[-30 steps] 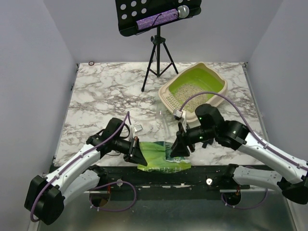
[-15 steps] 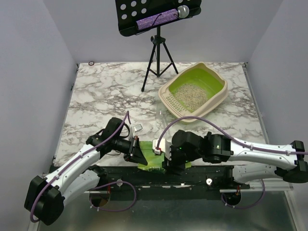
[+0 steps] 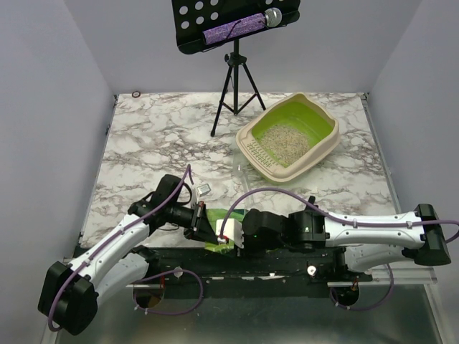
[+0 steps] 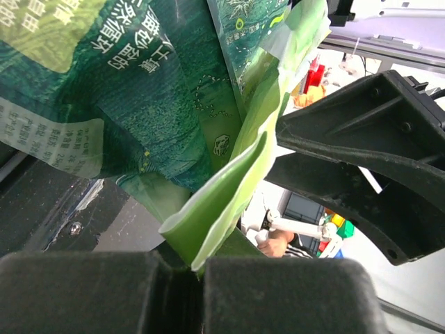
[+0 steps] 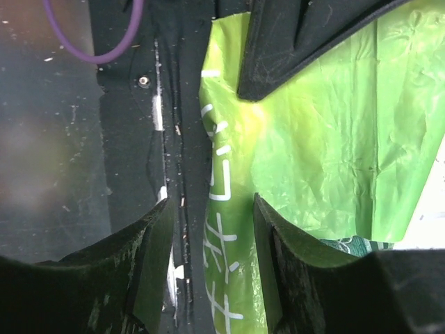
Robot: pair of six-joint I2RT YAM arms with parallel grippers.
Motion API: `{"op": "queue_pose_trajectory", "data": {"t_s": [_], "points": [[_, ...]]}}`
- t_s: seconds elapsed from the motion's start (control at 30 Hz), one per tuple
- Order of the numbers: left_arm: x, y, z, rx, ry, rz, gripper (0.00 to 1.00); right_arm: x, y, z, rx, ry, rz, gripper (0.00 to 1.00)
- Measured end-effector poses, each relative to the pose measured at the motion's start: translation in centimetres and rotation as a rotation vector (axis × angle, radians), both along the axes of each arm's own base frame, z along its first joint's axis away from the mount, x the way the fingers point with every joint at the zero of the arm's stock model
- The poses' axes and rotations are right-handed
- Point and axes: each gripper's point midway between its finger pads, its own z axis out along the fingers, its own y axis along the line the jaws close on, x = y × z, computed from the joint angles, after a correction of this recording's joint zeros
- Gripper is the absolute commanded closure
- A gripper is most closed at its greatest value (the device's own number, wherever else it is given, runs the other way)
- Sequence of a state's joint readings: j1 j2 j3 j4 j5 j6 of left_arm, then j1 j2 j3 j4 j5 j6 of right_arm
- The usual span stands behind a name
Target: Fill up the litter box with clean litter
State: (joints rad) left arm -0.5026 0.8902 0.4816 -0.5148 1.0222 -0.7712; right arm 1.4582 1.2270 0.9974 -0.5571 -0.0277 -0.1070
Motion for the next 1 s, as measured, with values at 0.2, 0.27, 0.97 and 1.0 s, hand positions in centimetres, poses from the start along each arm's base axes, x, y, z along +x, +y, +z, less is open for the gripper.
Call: {"op": "queue_pose_trajectory", "data": {"t_s": [0.2,0.27,0.97,1.0], "points": [[0.4,0.2,-0.3,-0.001,0.005,0.004,1.00,1.0,0.0,-1.4,-0.001,-0.041,-0.040,0.42],[0.4,0.3,-0.4,-0.001,0.003,0.003,1.00,1.3,-0.1,-1.8,-0.004,-0.054,-0.053,0.42],[0.7,0.2,-0.9,0.010,0.009,0.002,0.89,2.9,-0.6,-4.0,-0.096,-0.125,-0.111,1.00],[0.8,0.2,-1.0,0.017,0.000,0.005,0.80,2.9,-0.5,-4.0,-0.100,-0.126,-0.109,0.99]]}}
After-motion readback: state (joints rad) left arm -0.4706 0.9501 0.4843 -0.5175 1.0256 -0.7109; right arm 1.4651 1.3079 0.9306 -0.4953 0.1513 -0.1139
